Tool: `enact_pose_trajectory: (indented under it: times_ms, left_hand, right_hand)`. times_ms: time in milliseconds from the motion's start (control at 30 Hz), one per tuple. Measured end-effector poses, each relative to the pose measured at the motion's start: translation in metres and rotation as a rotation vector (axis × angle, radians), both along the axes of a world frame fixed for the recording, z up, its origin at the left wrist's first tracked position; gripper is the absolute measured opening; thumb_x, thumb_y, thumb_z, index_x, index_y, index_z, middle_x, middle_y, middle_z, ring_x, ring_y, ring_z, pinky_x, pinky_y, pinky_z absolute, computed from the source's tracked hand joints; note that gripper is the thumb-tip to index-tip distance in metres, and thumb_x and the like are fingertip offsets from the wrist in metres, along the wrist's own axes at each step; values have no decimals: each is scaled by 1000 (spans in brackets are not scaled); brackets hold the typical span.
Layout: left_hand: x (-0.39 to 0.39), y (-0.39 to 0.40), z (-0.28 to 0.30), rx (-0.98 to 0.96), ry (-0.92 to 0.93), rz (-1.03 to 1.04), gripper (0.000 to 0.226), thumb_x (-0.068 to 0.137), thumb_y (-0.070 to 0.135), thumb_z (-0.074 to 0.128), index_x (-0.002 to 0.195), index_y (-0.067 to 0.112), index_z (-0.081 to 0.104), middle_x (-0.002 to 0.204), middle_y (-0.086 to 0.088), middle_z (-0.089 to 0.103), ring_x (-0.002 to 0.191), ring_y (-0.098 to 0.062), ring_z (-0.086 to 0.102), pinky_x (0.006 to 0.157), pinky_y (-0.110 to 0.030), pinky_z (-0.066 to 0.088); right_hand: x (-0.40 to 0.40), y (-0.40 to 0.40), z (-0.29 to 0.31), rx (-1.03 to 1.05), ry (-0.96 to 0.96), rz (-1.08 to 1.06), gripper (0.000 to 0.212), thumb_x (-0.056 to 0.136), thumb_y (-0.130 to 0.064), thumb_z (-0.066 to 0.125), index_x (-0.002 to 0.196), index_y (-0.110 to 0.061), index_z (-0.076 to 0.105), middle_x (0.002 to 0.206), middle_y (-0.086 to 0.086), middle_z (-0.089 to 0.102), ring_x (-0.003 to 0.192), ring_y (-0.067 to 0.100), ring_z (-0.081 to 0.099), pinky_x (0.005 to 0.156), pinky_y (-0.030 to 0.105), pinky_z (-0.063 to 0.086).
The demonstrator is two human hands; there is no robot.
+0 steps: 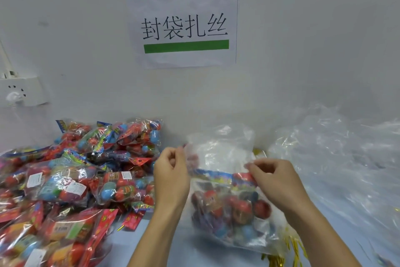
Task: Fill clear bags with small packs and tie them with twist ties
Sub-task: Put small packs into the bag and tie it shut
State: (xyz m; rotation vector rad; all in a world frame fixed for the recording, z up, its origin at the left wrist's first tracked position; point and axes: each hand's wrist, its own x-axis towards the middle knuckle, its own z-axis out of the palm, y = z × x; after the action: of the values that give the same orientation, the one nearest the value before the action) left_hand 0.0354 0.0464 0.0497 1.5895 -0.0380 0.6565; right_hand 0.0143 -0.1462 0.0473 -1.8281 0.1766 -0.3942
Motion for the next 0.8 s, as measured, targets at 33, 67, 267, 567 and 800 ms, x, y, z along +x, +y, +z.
enact_pose_trajectory:
  times_ms: [33, 67, 267, 567, 800]
  left_hand:
    - [0, -1, 4, 30, -46, 2, 37, 103, 20, 50, 67, 14, 44, 48, 15, 39, 47, -1, 33, 46, -14, 30]
    - [0, -1, 6, 57, -72, -6, 37, 103, 20, 50, 66, 16, 43, 49, 15, 38, 47, -1, 33, 47, -15, 31]
    - [-7, -6, -2, 70, 90, -140, 36, 105, 25, 46, 70, 13, 45, 54, 13, 40, 52, -6, 37, 55, -26, 34]
    - [-25, -23, 17, 253, -122, -426, 24, 97, 36, 43, 80, 24, 57, 74, 21, 60, 72, 2, 53, 68, -13, 41]
    - [-31, -30, 24, 344, -78, -325, 28, 103, 31, 46, 89, 8, 56, 79, 0, 59, 75, -11, 55, 70, -32, 45]
  right_hand:
    - [2, -3, 0, -1, -3, -11, 22, 91, -21, 72, 70, -17, 76, 66, -10, 70, 64, 6, 62, 59, 20, 44]
    - [3, -6, 1, 1, 6, -15, 20, 91, -18, 71, 71, -17, 76, 65, -11, 69, 59, 4, 59, 56, 18, 42]
    - [-7, -14, 15, 21, -35, -77, 45, 93, -2, 56, 135, -19, 61, 119, -3, 65, 105, 13, 61, 87, 26, 44]
    - [-33, -7, 67, -336, -287, 169, 31, 98, -10, 50, 91, -24, 77, 69, -9, 74, 57, -5, 60, 55, 4, 40]
    - [-41, -4, 66, -585, 75, 366, 29, 95, -7, 46, 81, 5, 69, 81, -5, 73, 35, 13, 60, 38, 28, 45]
